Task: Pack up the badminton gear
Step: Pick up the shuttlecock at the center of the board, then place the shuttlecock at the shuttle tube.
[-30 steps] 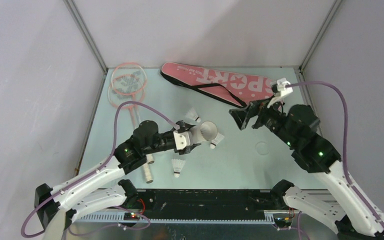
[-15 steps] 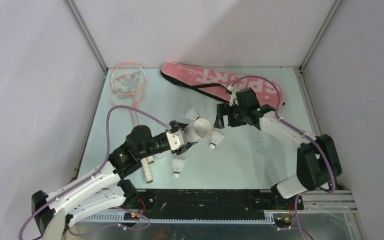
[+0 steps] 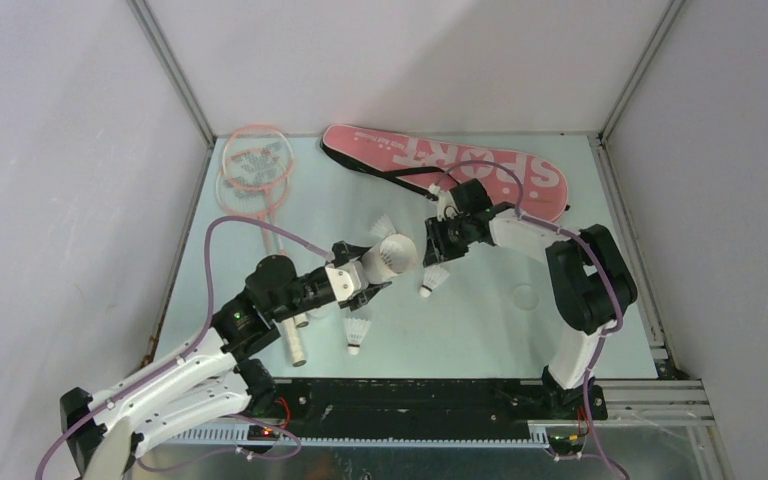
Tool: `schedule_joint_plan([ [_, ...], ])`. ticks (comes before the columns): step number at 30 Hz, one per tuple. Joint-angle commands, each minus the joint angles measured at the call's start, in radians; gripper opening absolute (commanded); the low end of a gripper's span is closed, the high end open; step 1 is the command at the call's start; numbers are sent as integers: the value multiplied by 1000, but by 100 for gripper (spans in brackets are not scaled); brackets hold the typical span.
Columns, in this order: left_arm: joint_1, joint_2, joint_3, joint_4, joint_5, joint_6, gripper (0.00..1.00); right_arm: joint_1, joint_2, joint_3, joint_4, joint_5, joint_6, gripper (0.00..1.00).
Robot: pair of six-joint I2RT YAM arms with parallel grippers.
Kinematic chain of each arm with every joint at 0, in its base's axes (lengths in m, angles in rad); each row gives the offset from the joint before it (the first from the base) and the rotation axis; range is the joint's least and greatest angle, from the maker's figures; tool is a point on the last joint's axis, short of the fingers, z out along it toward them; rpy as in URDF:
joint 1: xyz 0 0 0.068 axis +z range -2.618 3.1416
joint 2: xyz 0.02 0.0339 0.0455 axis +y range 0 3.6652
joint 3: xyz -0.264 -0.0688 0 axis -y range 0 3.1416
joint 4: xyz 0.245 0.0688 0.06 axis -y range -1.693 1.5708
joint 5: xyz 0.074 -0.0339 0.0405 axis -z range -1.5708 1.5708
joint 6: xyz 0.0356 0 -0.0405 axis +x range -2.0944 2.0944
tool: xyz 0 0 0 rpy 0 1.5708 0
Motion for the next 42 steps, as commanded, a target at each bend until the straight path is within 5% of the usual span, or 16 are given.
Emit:
schedule_joint_plan([
  [1, -3, -16, -4, 44, -26, -11, 39, 18, -20, 47, -52, -35, -28, 23],
  [2, -3, -15, -4, 44, -27, -11, 39, 25, -32, 47, -64, -15, -25, 11],
  [4, -3, -13, -3, 45, -27, -10, 39, 34, -82, 47, -81, 20, -21, 0],
  [13, -3, -2, 1, 52, -27, -20, 39, 136, -523, 43, -104, 248, -6, 0],
  [17, -4, 10, 4, 65, -34, -35, 39, 283, -770, 0, 90, 422, -82, 0],
  [22, -4, 32, 14, 78, -33, -48, 38, 416, -940, -39, 304, 450, -166, 0],
  [34, -3, 35, 26, 76, -27, -54, 38, 575, -870, -43, 410, 428, -264, 0],
  [42, -4, 17, 18, 78, -46, -57, 38, 588, -855, -44, 252, 416, -140, 0],
])
